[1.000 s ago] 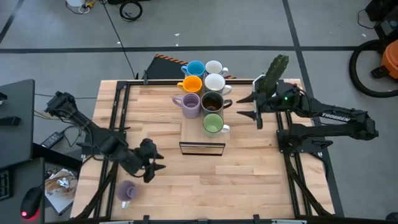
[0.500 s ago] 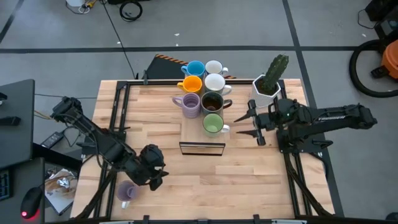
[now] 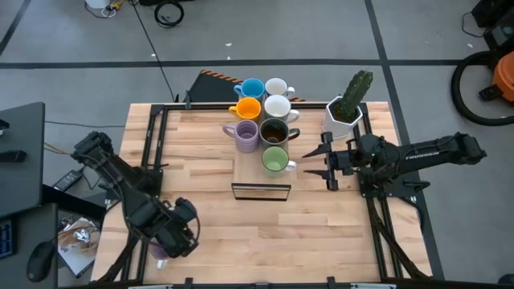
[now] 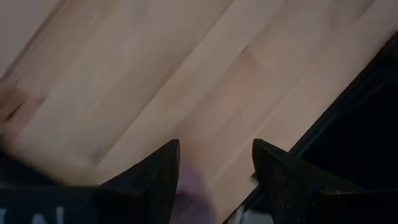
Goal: Place coffee mugs
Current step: Put the purple mug on the shelf
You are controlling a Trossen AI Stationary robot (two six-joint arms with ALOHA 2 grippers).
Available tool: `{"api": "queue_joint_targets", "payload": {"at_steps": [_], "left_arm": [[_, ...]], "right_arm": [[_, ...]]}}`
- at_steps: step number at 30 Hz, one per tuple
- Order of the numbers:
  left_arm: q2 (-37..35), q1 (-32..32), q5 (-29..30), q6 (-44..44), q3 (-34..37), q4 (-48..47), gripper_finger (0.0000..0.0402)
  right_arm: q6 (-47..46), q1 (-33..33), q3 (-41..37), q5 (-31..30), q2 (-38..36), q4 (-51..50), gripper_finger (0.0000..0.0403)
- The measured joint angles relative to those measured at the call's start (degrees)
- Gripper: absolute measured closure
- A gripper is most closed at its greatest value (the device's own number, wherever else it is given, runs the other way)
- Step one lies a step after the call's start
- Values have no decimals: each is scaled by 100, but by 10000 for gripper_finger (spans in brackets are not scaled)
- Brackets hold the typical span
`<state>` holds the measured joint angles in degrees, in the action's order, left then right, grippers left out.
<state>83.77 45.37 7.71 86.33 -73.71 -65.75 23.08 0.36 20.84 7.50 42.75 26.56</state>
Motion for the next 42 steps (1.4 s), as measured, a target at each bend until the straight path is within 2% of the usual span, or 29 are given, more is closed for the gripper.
{"api": "queue_joint_targets", "payload": {"at_steps": [5,11,16,20,26,34,42], "left_arm": [[0,274,-396,75,2,-420,194],[0,755,-411,1071,2,-794,195],[0,1404,107,2006,2,-965,221],[0,1758,288,2572,2,-982,245],[68,1864,366,2692,186,-1039,257],[32,1891,303,2655,742,-811,242],[-671,2152,709,2976,1576,-303,239]], "right_arm": [[49,0,-15,-14,85,83,192],[-13,0,-18,-8,294,156,192],[-89,0,-18,1,403,245,192],[-252,0,-15,48,412,332,192],[-367,0,-15,325,412,470,192],[-405,2,-15,324,412,451,192],[-429,0,-15,322,412,468,192]]}}
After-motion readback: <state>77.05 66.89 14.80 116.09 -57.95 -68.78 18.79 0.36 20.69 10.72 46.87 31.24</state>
